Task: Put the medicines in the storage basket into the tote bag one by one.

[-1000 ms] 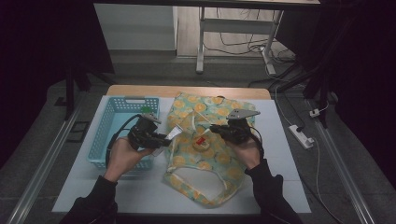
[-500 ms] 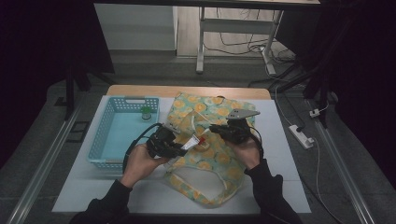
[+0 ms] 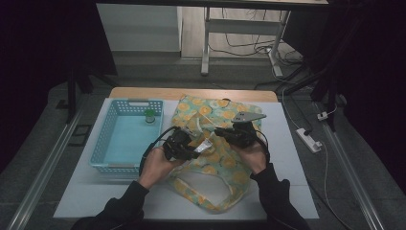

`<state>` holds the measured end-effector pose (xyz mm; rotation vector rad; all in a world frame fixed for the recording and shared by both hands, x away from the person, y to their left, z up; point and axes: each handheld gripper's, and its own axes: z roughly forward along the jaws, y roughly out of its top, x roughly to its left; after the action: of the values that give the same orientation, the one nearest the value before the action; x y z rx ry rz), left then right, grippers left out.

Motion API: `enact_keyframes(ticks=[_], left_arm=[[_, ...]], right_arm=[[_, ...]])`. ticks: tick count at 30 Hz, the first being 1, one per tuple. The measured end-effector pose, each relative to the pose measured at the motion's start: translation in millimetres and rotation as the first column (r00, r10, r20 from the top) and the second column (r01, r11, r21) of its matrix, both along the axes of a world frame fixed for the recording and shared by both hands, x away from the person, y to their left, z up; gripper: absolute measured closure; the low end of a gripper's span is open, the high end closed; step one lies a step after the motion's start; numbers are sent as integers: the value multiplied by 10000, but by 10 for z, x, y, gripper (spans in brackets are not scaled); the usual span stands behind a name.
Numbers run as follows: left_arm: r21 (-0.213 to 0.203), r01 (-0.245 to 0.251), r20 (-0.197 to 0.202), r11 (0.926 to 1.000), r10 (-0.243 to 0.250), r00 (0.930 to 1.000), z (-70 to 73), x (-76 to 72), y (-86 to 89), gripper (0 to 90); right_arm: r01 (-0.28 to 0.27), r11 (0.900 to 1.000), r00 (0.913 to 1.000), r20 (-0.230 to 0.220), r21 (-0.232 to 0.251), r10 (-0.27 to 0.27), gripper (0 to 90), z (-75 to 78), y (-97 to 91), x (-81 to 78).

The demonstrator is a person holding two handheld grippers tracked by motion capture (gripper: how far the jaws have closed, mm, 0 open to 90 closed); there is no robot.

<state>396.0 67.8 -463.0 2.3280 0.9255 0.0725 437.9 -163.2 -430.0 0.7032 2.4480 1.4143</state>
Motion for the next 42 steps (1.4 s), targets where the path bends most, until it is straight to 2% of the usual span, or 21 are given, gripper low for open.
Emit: enact_keyframes(ticks=[8, 15, 22, 30, 35, 42], left_arm=[[118, -303, -116, 9995, 305, 9995, -58, 179, -62, 720], [196, -684, 5, 9975, 684, 9977, -97, 315, -56, 719], [457, -1107, 91, 9928, 1104, 9938, -119, 445, -40, 719], [979, -1537, 134, 9833, 1531, 9881, -148, 562, -87, 718], [1304, -1856, 146, 9739, 1853, 9826, -203, 633, -130, 718], [1438, -2166, 110, 9656, 2173, 9761, -246, 700, -143, 716]], right_arm=[[-20, 10000, 10000, 25, 23, 20, 900, 1, 8, -5], [-23, 10000, 10000, 4, 5, 23, 900, -8, 6, 2], [50, 9999, 10000, -79, -112, -51, 900, -56, 6, 27], [14, 9999, 10000, -88, -169, -15, 900, -77, 25, 26], [54, 9998, 9999, -108, -205, -56, 900, -97, 26, 35], [20, 9996, 9999, -116, -294, -24, 900, -118, 41, 40]])
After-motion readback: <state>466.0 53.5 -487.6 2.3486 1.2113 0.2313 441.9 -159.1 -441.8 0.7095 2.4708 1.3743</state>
